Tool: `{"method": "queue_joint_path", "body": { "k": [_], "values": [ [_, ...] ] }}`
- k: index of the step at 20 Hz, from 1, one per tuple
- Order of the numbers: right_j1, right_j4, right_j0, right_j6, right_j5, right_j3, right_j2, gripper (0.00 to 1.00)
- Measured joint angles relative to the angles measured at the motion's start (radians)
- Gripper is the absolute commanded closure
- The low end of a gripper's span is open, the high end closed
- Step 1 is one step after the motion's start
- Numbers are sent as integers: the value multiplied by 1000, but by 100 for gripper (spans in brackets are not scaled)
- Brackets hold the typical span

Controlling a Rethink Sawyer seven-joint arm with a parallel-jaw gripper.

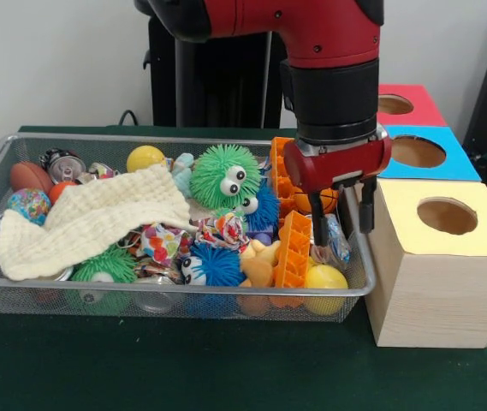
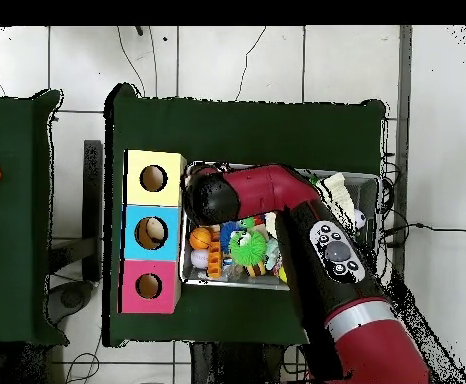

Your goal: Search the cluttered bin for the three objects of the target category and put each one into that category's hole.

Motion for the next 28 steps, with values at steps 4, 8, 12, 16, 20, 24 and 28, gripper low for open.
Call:
{"method": "queue_joint_path", "body": {
  "k": [4, 8, 12, 16, 20, 24, 28],
  "values": [
    [9, -26, 0, 0, 0, 0, 0, 0],
    [19, -40, 0, 0, 0, 0, 0, 0],
    [37, -42, -2, 0, 0, 0, 3, 0],
    [58, -42, -11, 0, 11, 0, 15, 0],
    [75, -34, -24, 0, 56, 0, 32, 0],
    [85, -20, -40, 0, 116, -1, 51, 0],
    [89, -17, -48, 0, 169, 0, 61, 0]
  ]
}}
